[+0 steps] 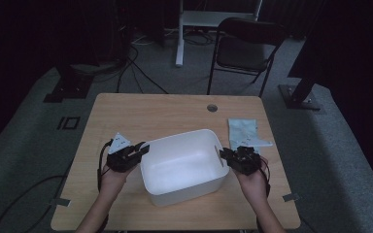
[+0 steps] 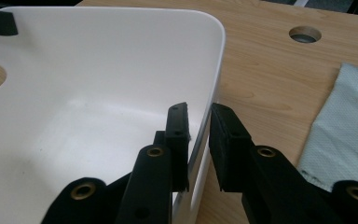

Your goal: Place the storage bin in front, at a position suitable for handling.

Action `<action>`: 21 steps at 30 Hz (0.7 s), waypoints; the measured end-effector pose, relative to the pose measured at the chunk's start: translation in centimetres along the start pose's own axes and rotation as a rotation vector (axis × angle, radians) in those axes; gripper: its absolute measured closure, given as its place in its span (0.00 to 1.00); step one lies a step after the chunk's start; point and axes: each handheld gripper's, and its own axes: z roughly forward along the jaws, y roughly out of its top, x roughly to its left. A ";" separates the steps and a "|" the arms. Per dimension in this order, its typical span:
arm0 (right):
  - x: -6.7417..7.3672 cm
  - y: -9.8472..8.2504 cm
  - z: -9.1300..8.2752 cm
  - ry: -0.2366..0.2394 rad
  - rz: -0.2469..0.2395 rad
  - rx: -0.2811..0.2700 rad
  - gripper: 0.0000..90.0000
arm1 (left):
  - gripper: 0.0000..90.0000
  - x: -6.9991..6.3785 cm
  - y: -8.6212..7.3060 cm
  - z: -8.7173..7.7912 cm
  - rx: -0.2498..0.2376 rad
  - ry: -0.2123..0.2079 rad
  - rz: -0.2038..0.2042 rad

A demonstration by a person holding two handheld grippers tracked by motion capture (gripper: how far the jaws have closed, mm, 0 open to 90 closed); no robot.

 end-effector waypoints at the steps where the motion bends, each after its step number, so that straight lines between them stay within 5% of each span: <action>1: -0.1 0.1 0.1 0.003 0.001 0.001 0.87 | 0.82 -0.1 -0.1 -0.1 -0.001 0.005 -0.001; 21: -2.0 1.5 1.4 0.009 -0.029 0.016 0.93 | 0.81 -3.2 -0.5 -1.0 0.024 0.085 -0.012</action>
